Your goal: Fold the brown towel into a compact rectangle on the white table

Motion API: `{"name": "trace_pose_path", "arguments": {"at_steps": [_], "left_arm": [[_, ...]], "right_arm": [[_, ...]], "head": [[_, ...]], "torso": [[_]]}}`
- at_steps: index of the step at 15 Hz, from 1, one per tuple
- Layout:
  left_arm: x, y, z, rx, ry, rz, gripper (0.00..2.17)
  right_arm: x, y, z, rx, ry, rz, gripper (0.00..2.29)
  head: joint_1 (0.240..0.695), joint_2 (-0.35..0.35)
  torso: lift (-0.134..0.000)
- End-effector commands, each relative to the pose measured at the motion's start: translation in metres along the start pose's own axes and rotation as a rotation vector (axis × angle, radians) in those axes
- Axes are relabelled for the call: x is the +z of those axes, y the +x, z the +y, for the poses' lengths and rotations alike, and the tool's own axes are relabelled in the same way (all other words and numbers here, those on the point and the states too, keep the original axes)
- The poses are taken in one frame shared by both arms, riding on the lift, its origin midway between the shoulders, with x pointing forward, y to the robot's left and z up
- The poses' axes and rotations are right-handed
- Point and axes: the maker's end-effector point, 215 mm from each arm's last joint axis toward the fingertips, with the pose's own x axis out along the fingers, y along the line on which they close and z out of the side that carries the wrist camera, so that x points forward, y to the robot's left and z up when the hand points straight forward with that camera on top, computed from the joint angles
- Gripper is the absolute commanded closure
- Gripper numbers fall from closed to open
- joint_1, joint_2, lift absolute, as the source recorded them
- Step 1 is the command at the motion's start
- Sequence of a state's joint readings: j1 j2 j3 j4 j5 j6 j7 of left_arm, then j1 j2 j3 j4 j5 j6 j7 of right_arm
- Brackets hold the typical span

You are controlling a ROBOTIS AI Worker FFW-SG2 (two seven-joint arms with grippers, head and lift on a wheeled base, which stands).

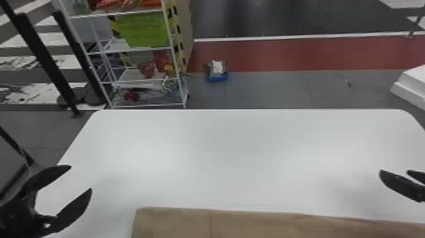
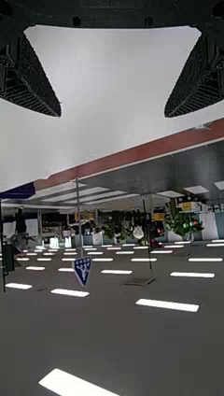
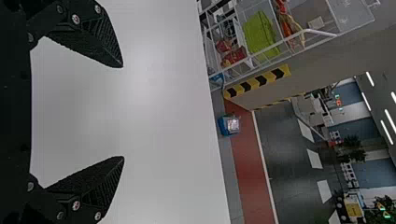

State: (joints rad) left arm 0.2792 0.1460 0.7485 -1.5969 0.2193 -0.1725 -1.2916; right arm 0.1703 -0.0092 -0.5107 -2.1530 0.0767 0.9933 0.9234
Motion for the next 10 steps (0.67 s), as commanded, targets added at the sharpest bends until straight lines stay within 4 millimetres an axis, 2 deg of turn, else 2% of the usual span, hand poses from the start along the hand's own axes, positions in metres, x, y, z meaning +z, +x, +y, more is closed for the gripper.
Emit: {"name": "trace_pose_path", "arguments": {"at_steps": [1,10], "left_arm": [[0.0002,-0.0001,0.0003,0.0,0.001,0.001,0.06],[0.0006,0.0002,-0.0001,0.0,0.001,-0.001,0.06]], "right_arm": [[0.0003,0.0003,0.0007,0.001,-0.001,0.0,0.2],[0.0003,-0.0001,0.0,0.0,-0.001,-0.001,0.2]], "head": [[0.695,0.125],[0.695,0.125]], "torso": [[-0.124],[-0.124]]}}
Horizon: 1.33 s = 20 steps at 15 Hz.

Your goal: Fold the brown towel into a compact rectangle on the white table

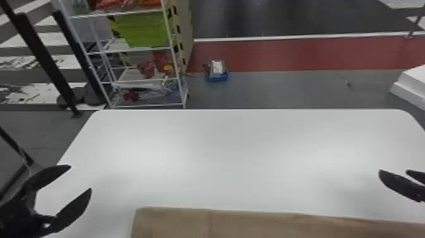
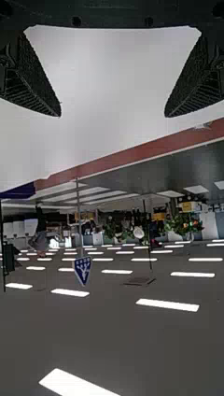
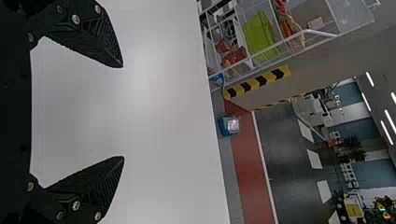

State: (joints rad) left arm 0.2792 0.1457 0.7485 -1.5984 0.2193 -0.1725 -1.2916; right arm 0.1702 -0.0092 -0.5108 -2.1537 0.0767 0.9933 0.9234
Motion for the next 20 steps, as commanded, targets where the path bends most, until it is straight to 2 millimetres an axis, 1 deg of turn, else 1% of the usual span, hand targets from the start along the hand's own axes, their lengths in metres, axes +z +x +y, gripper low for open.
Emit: {"name": "trace_pose_path", "arguments": {"at_steps": [1,4,6,8,9,11,12,14,15,17,18,20], "left_arm": [[0.0,0.0,0.0,0.0,0.0,0.0,0.06],[0.002,0.001,-0.001,-0.004,0.004,-0.003,0.06],[0.005,-0.001,-0.008,-0.017,0.006,0.001,0.06],[0.008,0.0,-0.03,-0.054,0.011,0.01,0.06],[0.006,0.002,-0.04,-0.073,0.008,0.016,0.06],[-0.004,0.01,-0.068,-0.132,-0.001,0.045,0.07],[-0.01,0.014,-0.079,-0.156,-0.01,0.058,0.07],[-0.02,0.016,-0.095,-0.18,-0.029,0.078,0.08],[-0.024,0.016,-0.108,-0.198,-0.035,0.094,0.08],[-0.034,0.011,-0.122,-0.209,-0.05,0.124,0.09],[-0.042,0.007,-0.126,-0.209,-0.064,0.148,0.09],[-0.059,0.001,-0.132,-0.203,-0.102,0.198,0.1]], "right_arm": [[0.0,0.0,0.0,0.0,0.0,0.0,0.2],[0.0,0.0,-0.001,-0.001,0.0,0.0,0.2],[0.0,0.0,-0.001,-0.001,0.0,0.0,0.2],[0.002,0.0,-0.001,-0.001,0.0,-0.004,0.2],[0.004,0.001,0.0,0.0,-0.001,-0.006,0.2],[0.004,0.001,-0.001,0.0,-0.001,-0.007,0.2],[0.005,0.0,-0.002,-0.003,-0.002,-0.009,0.2],[0.009,-0.003,-0.007,-0.013,-0.005,-0.02,0.2],[0.014,-0.007,-0.012,-0.022,-0.017,-0.038,0.2],[0.016,-0.014,-0.023,-0.038,-0.012,-0.056,0.2],[0.014,-0.017,-0.029,-0.047,-0.006,-0.059,0.2],[0.011,-0.024,-0.036,-0.062,-0.008,-0.059,0.2]], "head": [[0.695,0.125],[0.695,0.124],[0.695,0.123],[0.695,0.116],[0.695,0.112],[0.695,0.094],[0.695,0.066],[0.695,0.037],[0.695,0.023],[0.695,-0.004],[0.695,-0.036],[0.695,-0.059]], "torso": [[-0.124],[-0.124],[-0.124],[-0.124],[-0.124],[-0.124],[-0.124],[-0.124],[-0.124],[-0.124],[-0.124],[-0.124]]}}
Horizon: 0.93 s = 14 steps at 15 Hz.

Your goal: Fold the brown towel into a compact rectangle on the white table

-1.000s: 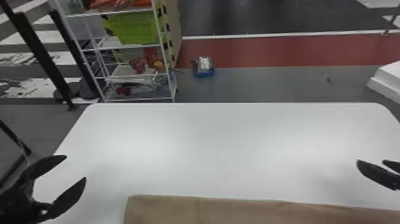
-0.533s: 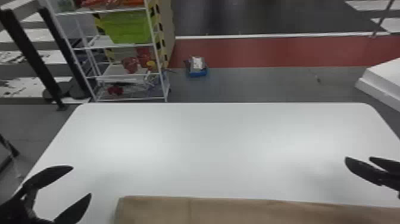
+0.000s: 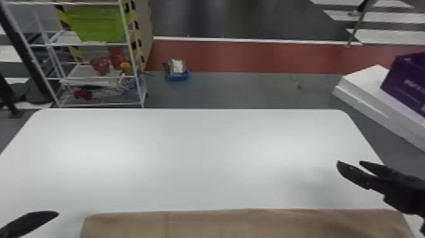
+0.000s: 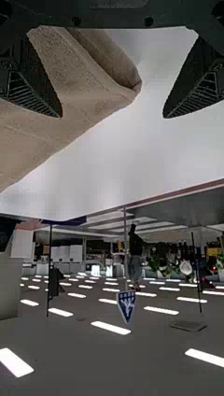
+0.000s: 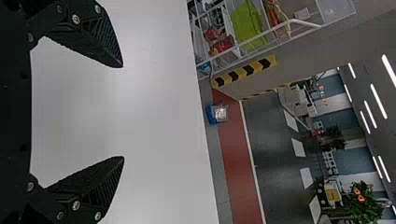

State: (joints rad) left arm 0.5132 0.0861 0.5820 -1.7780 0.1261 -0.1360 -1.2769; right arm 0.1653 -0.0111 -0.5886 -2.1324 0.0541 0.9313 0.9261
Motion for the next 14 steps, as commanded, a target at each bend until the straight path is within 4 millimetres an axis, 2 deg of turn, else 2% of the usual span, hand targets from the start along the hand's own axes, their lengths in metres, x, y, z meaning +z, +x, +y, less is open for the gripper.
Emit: {"name": "trace_pose_path", "arguments": {"at_steps": [1,3,5,10,14], "left_arm": [[-0.025,-0.003,-0.007,0.002,-0.099,0.07,0.11],[-0.048,-0.003,-0.012,0.015,-0.207,0.151,0.14],[-0.058,-0.004,-0.015,0.022,-0.246,0.183,0.15],[-0.052,0.001,-0.031,0.011,-0.326,0.226,0.16],[-0.063,0.014,-0.045,-0.016,-0.358,0.265,0.18]], "right_arm": [[-0.001,-0.008,-0.01,-0.017,0.0,-0.001,0.2],[0.0,-0.015,-0.019,-0.034,0.002,-0.005,0.2],[-0.002,-0.016,-0.021,-0.036,0.001,-0.006,0.2],[-0.002,-0.015,-0.027,-0.042,-0.004,-0.003,0.2],[-0.002,-0.017,-0.029,-0.047,-0.006,-0.004,0.2]], "head": [[0.695,-0.07],[0.695,-0.088],[0.695,-0.101],[0.695,-0.132],[0.695,-0.164]], "torso": [[-0.124],[-0.124],[-0.124],[-0.124],[-0.124]]}}
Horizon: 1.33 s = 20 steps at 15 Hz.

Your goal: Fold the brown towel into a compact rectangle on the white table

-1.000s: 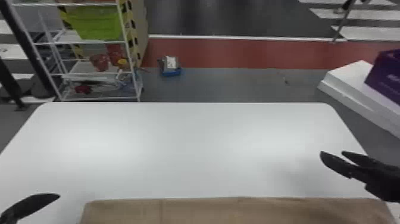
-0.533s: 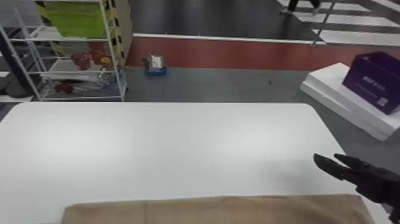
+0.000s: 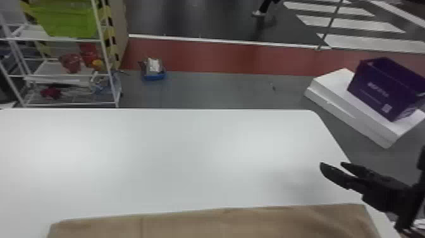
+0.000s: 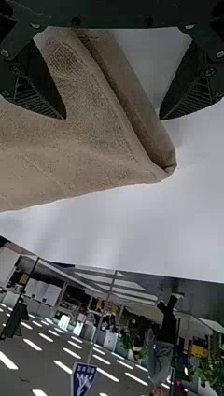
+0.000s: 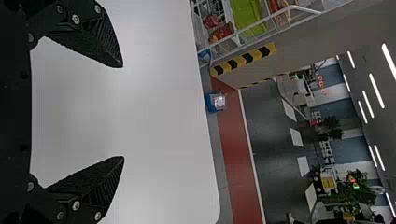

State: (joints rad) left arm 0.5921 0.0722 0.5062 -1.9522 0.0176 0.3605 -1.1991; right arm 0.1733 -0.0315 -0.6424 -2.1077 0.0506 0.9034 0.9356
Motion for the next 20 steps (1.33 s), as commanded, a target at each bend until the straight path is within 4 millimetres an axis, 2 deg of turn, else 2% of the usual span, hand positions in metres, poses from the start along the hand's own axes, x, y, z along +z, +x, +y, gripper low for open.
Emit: {"name": "trace_pose_path", "arguments": {"at_steps": [1,3,6,7,8,9,11,14,15,17,20], "left_arm": [[-0.006,0.007,-0.004,-0.01,-0.016,0.03,0.19],[-0.008,0.007,-0.004,-0.008,-0.009,0.042,0.22],[-0.015,0.008,-0.011,-0.036,-0.014,0.072,0.48],[-0.016,0.009,-0.018,-0.065,-0.005,0.086,0.73],[-0.015,0.011,-0.023,-0.086,0.016,0.104,1.16],[-0.013,0.012,-0.024,-0.089,0.023,0.102,1.38],[-0.003,0.01,-0.016,-0.072,0.042,0.089,1.38],[0.028,0.001,-0.006,-0.039,0.075,0.059,1.38],[0.046,-0.004,-0.003,-0.027,0.107,0.043,1.38],[0.07,-0.023,0.014,0.007,0.075,0.027,1.38],[0.086,-0.039,0.032,0.042,0.089,0.011,1.38]], "right_arm": [[0.001,-0.001,-0.002,-0.004,-0.002,0.001,0.2],[0.001,-0.002,-0.003,-0.005,-0.003,0.001,0.2],[0.002,-0.001,-0.003,-0.004,-0.004,-0.001,0.2],[0.002,-0.001,-0.002,-0.003,-0.006,-0.002,0.2],[0.001,-0.001,-0.003,-0.004,-0.002,0.0,0.2],[0.001,-0.001,-0.002,-0.003,-0.002,0.002,0.2],[0.0,0.0,-0.002,-0.002,0.0,0.001,0.2],[-0.004,0.0,-0.002,-0.003,0.004,0.006,0.2],[-0.004,0.0,-0.003,-0.003,0.003,0.008,0.2],[-0.004,0.0,-0.002,-0.001,0.002,0.006,0.2],[-0.007,0.001,-0.003,-0.001,0.004,0.01,0.2]], "head": [[0.695,-0.171],[0.695,-0.182],[0.695,-0.191],[0.695,-0.194],[0.695,-0.199],[0.695,-0.206],[0.695,-0.217],[0.695,-0.202],[0.695,-0.196],[0.695,-0.184],[0.695,-0.14]], "torso": [[-0.124],[-0.124],[-0.124],[-0.124],[-0.124],[-0.124],[-0.124],[-0.124],[-0.124],[-0.124],[-0.124]]}}
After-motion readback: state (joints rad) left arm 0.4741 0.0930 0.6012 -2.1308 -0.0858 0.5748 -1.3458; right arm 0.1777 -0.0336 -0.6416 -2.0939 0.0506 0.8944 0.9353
